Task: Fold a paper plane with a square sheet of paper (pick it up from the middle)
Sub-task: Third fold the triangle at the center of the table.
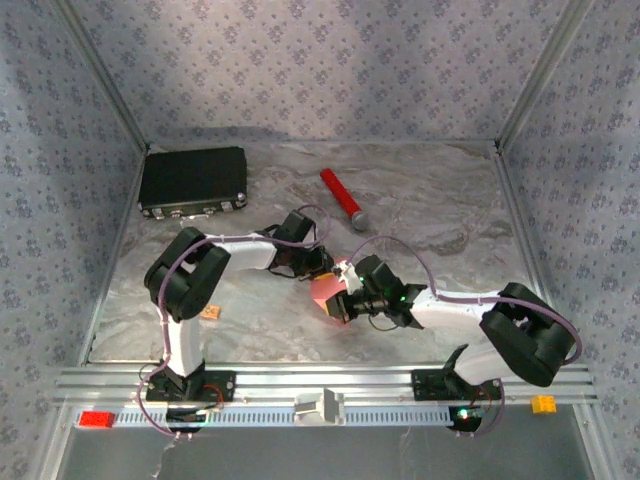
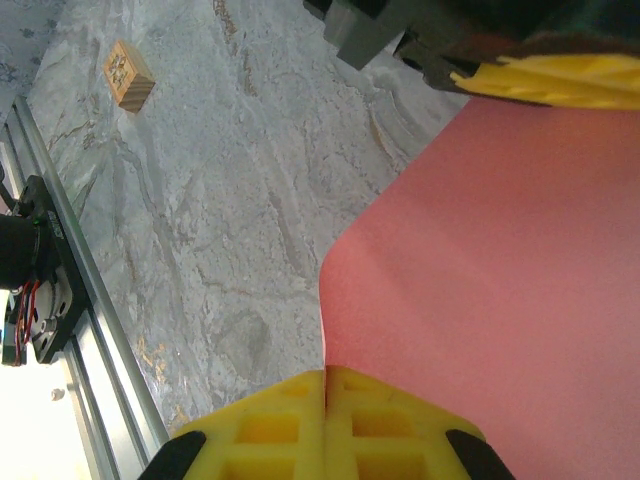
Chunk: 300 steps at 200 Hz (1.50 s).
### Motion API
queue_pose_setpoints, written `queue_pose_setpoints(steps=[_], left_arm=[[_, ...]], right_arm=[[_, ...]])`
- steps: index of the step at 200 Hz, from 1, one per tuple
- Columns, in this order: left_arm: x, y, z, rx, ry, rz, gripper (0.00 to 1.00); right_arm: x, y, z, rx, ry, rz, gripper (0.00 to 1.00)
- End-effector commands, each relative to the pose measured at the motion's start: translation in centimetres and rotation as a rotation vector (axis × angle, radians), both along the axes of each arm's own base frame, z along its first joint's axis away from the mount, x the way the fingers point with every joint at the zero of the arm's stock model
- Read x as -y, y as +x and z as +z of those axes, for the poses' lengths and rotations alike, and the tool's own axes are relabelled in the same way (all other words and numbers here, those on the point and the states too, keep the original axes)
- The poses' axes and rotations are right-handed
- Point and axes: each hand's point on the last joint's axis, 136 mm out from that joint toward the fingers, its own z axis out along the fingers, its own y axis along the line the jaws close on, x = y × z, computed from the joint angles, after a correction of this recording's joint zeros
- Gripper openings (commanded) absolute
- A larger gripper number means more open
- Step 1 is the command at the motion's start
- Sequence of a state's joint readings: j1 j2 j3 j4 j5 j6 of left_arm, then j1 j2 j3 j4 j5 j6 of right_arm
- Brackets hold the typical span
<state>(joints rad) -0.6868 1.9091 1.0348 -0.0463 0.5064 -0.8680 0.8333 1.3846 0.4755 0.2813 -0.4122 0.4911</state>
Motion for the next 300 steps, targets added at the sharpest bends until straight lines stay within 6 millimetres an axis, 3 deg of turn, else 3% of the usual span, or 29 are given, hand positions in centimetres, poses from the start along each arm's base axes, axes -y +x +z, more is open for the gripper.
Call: queue_pose_setpoints(steps=[1, 54, 147, 300], left_arm=[[-0.2, -0.3, -0.9, -0.021, 0.022, -0.027, 0.16], [-0.6, -0.6, -1.9, -0.038, 0.046, -0.027, 0.15], [-0.4, -0.5, -1.1, -0.025, 0.033, -0.024, 0.15], [-0.2, -0.5, -0.8, -0.022, 0.026, -0.024, 0.15]], right_arm=[[0.1, 0.3, -0.3, -0.014, -0.005, -0.020, 0.02], [1.1, 1.4, -1.0, -0.010, -0.049, -0.072, 0.02], [3.3, 3.2, -2.4, -0.026, -0.127, -0.167, 0.02], [3.7, 3.7, -3.1, -0.049, -0.171, -0.193, 0.03]])
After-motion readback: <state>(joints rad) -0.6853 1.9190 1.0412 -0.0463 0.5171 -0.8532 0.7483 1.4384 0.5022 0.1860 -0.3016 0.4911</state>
